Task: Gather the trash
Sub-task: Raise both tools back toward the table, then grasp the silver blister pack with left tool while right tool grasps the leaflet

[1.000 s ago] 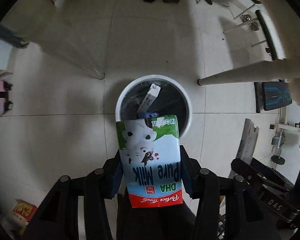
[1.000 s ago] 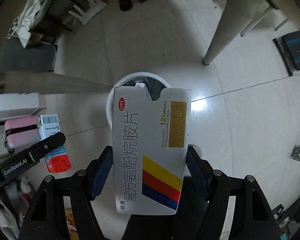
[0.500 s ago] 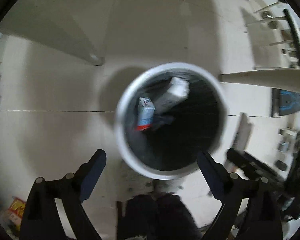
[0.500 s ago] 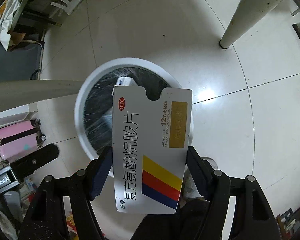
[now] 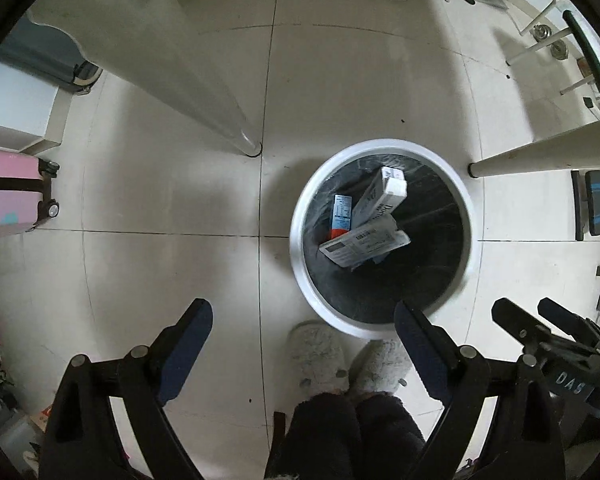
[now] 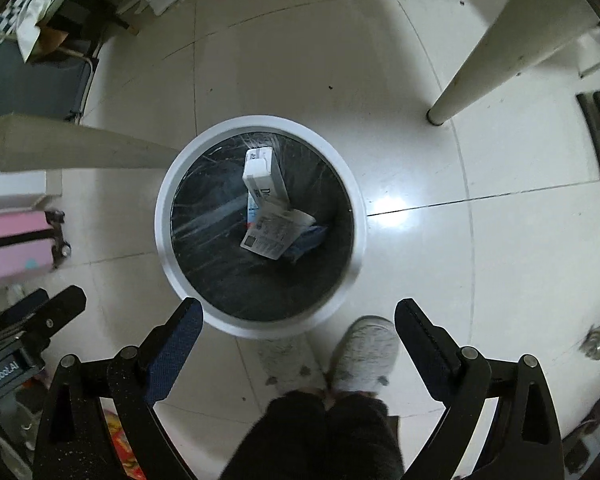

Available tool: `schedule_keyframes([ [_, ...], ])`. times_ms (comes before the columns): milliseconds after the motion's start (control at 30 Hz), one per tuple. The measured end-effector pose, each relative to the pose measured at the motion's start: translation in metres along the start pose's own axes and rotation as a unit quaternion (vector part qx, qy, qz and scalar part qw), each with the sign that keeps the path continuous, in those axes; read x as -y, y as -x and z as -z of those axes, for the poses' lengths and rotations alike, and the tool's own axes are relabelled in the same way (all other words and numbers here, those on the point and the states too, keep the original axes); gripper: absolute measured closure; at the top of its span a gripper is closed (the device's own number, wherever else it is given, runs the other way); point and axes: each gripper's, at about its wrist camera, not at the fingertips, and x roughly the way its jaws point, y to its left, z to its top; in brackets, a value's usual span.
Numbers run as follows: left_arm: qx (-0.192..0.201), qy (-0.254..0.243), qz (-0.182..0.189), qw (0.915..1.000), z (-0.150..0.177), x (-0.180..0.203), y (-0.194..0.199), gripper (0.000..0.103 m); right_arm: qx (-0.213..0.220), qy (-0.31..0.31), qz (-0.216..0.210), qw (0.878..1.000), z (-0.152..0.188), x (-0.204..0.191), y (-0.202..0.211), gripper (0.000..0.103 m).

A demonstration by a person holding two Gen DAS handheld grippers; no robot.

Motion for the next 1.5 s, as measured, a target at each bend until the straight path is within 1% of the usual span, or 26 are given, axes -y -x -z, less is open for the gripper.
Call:
schedule_keyframes([
  [167,0.011,0.000,-0.004,0.9999,0.011,0.005,0.036,0.010,0.017,0.018,0.024,0.999,0.012,-0.010,0.044,0.005],
  [267,0.014,0.003,-0.001,0.9999,0.017,0.007,0.050,0.010,0.023,0.018,0.024,0.999,0.020,-0.013,0.072,0.005],
  [400,0.019,0.000,-0.005,0.9998,0.027,0.009,0.080,0.010,0.029,0.025,0.024,0.999,0.035,-0.021,0.113,0.005],
  [667,0.025,0.010,0.000,0.9997,0.051,0.007,0.157,0.010,0.040,0.026,0.011,0.999,0.064,-0.033,0.210,0.005],
  [800,0.032,0.010,0.004,0.9994,0.058,0.008,0.192,0.010,0.047,0.029,0.009,0.998,0.074,-0.039,0.256,0.005],
  [933,0.045,0.014,0.006,0.9989,0.059,0.005,0.229,0.010,0.054,0.027,0.000,0.998,0.079,-0.045,0.301,0.005],
  [1033,0.064,0.018,0.001,0.9978,0.053,0.005,0.256,0.010,0.065,0.018,-0.016,0.998,0.075,-0.046,0.336,0.005],
  [1100,0.078,0.024,-0.005,0.9967,0.042,0.005,0.272,0.010,0.080,0.011,-0.023,0.996,0.066,-0.046,0.360,0.005],
  [1167,0.087,0.033,-0.011,0.9956,0.024,0.009,0.284,0.010,0.099,-0.001,-0.030,0.995,0.049,-0.040,0.386,0.005],
  [1233,0.097,0.040,-0.014,0.9944,0.007,0.012,0.293,0.010,0.120,-0.007,-0.029,0.992,0.025,-0.031,0.412,0.005],
  [1267,0.104,0.046,-0.018,0.9934,-0.008,0.016,0.298,0.010,0.127,-0.008,-0.027,0.992,0.013,-0.027,0.420,0.005],
  [1300,0.109,0.049,-0.019,0.9927,-0.016,0.019,0.303,0.010,0.134,-0.008,-0.025,0.991,-0.001,-0.022,0.430,0.005],
  [1400,0.117,0.065,-0.025,0.9907,-0.056,0.030,0.312,0.010,0.147,0.004,-0.007,0.989,-0.055,-0.004,0.459,0.005],
  [1500,0.118,0.086,-0.037,0.9886,-0.101,0.044,0.315,0.010,0.148,0.025,0.020,0.989,-0.131,0.020,0.480,0.005],
])
